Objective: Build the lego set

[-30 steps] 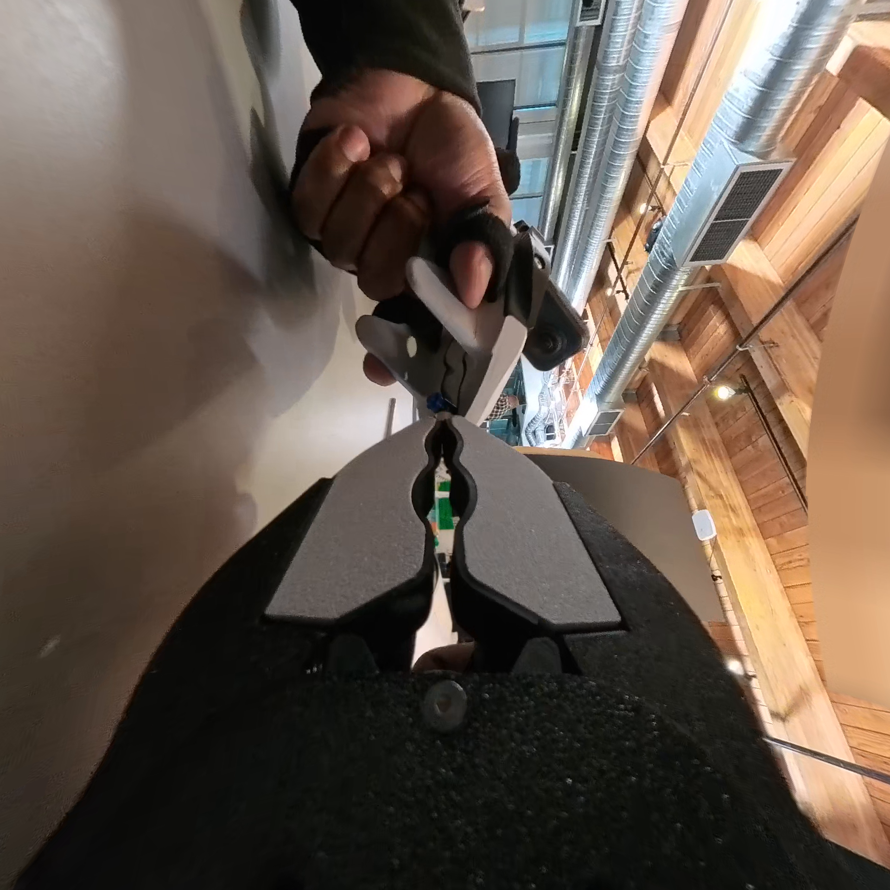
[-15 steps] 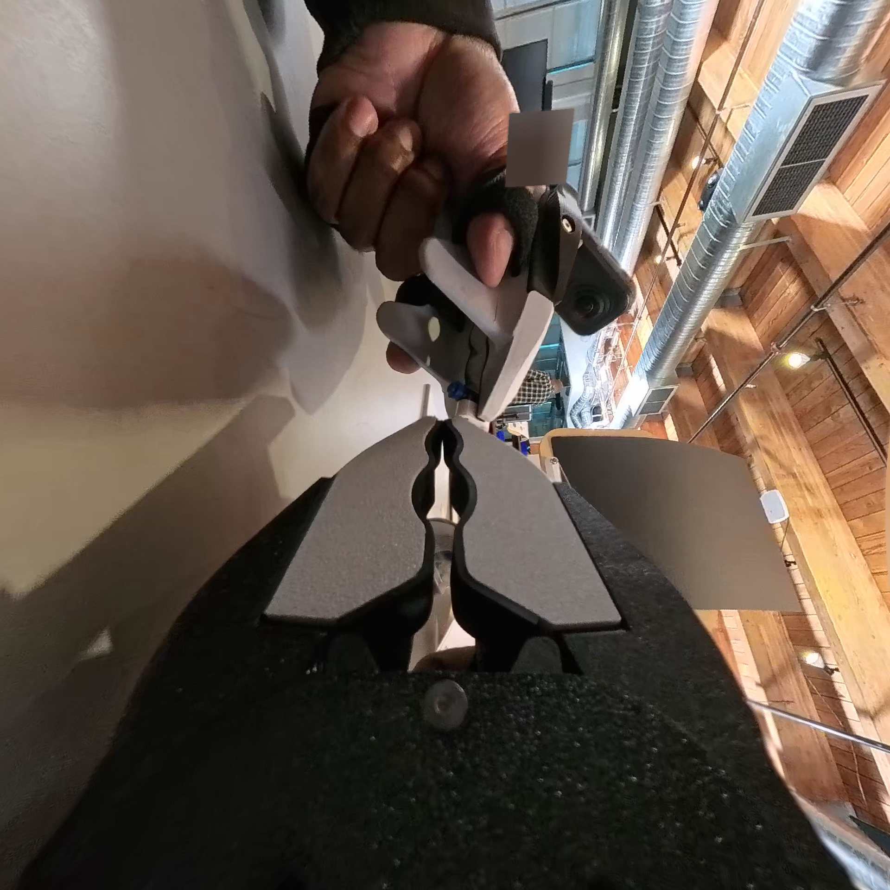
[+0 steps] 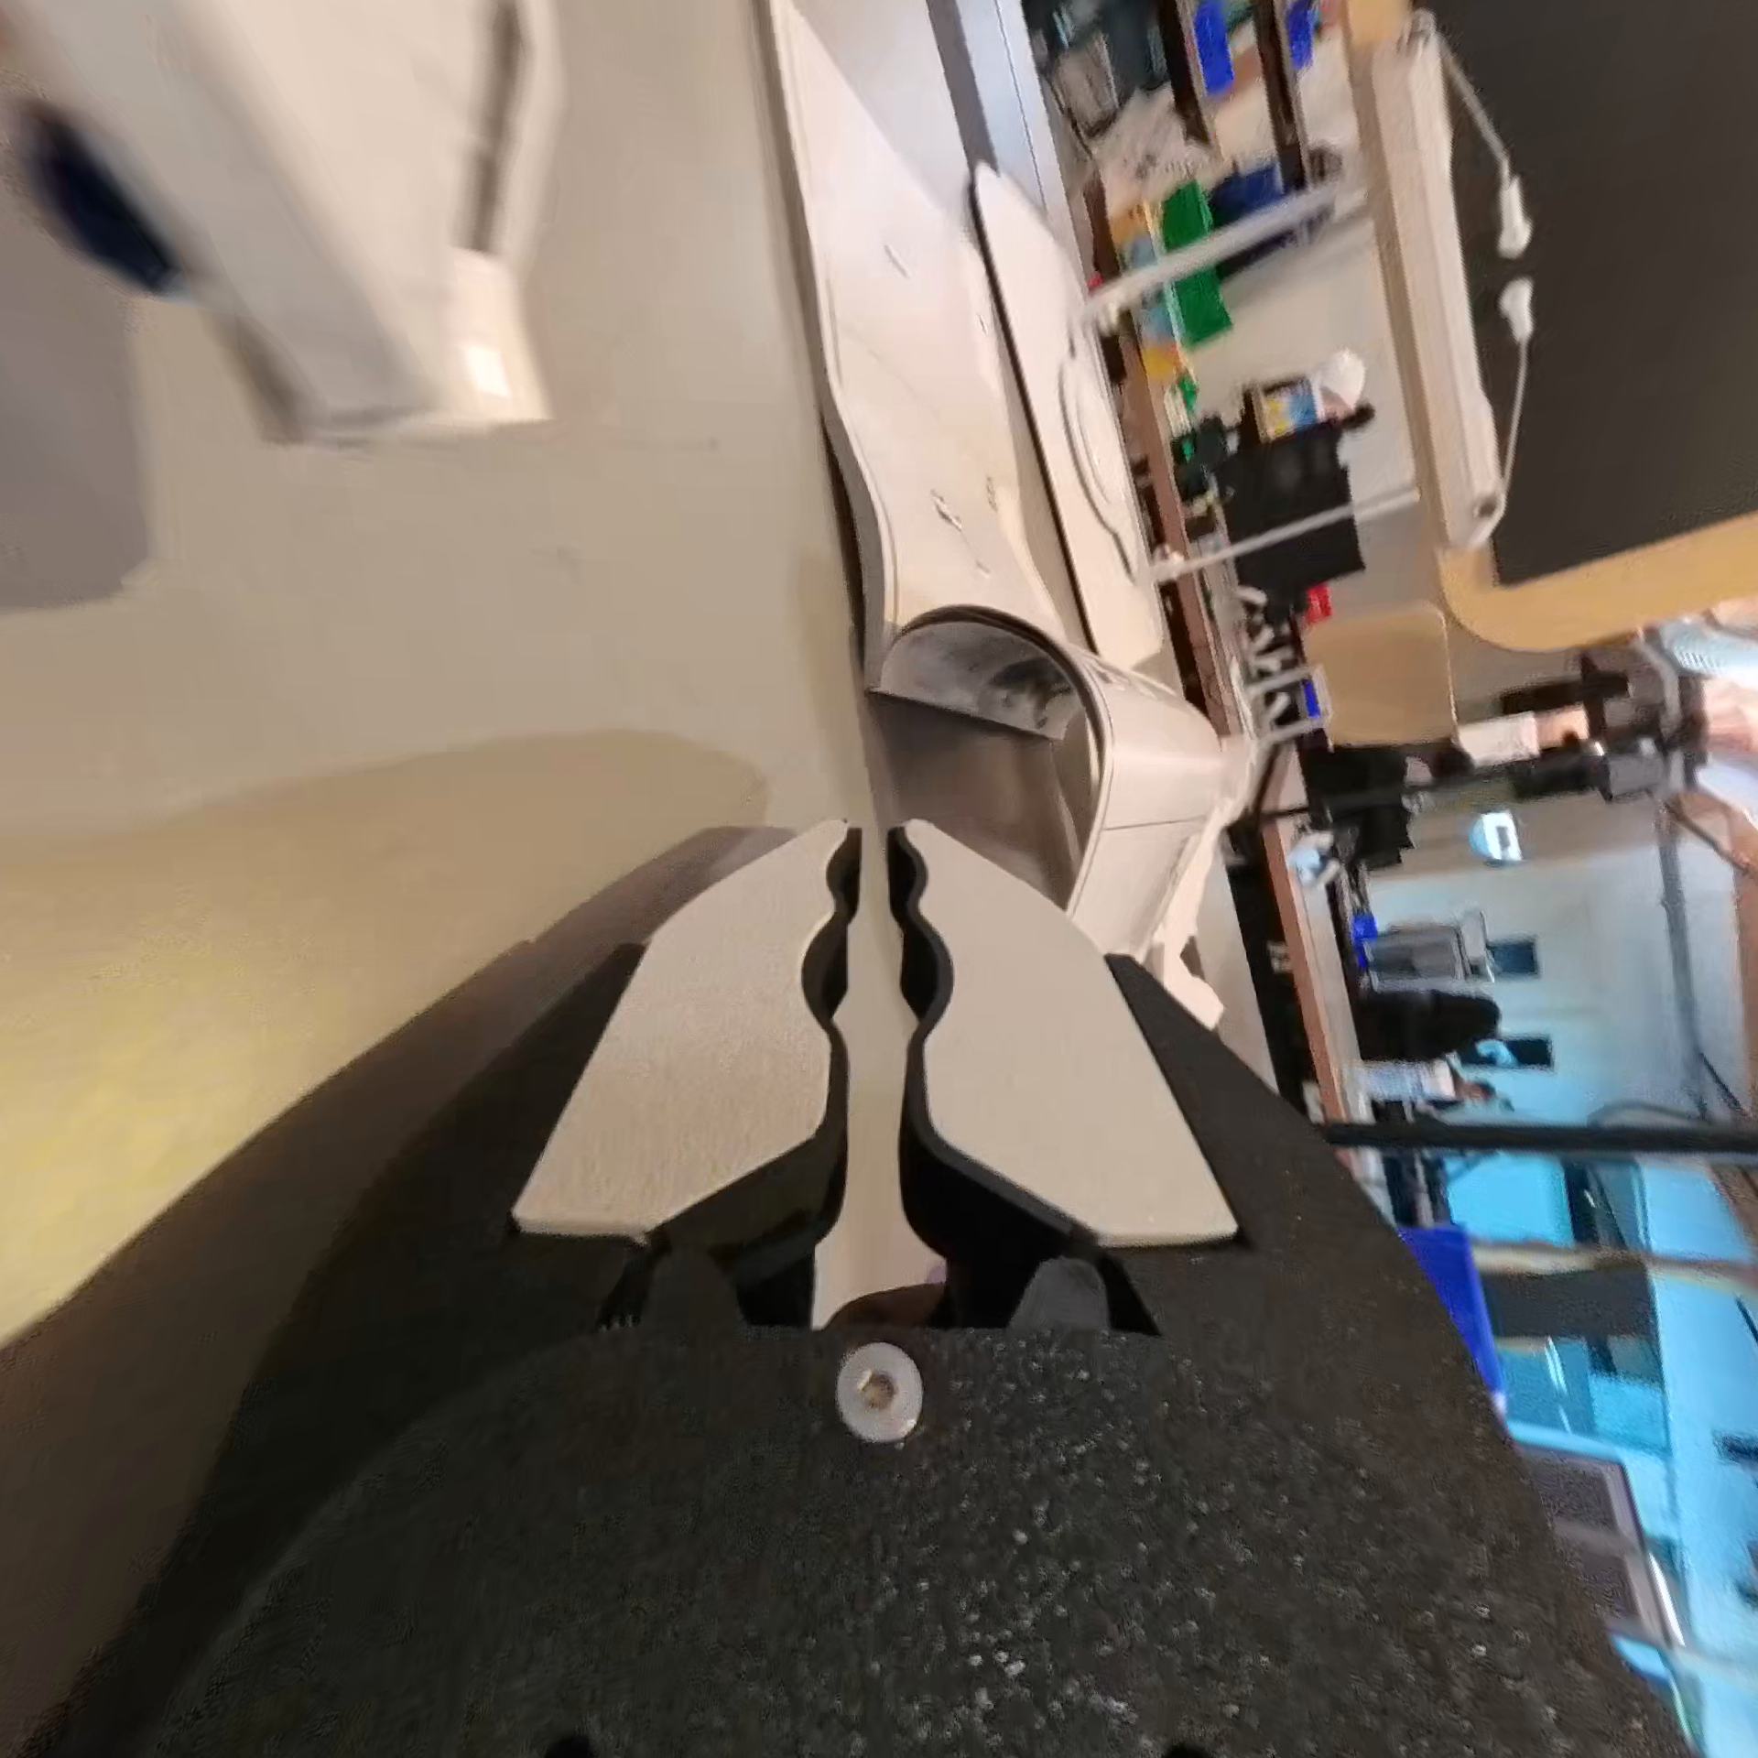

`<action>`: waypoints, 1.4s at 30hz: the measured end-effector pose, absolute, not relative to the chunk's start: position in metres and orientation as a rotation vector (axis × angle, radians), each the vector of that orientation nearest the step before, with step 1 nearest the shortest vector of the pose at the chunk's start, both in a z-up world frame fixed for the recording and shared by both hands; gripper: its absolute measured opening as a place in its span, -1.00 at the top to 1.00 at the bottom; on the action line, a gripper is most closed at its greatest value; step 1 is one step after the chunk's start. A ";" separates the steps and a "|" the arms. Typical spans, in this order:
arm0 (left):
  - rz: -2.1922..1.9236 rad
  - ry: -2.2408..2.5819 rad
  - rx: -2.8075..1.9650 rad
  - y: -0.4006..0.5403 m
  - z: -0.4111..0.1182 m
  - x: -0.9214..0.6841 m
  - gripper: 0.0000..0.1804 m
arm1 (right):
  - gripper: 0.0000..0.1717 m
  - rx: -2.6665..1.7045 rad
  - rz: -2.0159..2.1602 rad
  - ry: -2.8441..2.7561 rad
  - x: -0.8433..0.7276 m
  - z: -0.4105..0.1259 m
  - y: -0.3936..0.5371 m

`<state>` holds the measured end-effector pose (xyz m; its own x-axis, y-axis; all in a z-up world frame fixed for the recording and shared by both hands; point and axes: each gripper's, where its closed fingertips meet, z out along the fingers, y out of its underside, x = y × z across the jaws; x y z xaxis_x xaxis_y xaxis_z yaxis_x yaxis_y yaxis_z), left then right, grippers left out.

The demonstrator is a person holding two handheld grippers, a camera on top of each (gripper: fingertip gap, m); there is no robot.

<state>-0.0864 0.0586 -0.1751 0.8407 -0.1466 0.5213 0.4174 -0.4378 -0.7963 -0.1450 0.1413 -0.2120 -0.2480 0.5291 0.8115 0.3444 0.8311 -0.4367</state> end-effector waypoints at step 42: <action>0.125 -0.530 -1.973 0.137 -0.190 -0.280 0.92 | 0.73 -0.754 0.209 -1.536 -0.255 -0.151 0.140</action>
<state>-0.2799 0.1372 -0.1901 0.8969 0.4179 0.1444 0.3096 -0.3604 -0.8799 -0.2551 0.1397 -0.1513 0.0677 0.5689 0.8196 0.3295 0.7627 -0.5566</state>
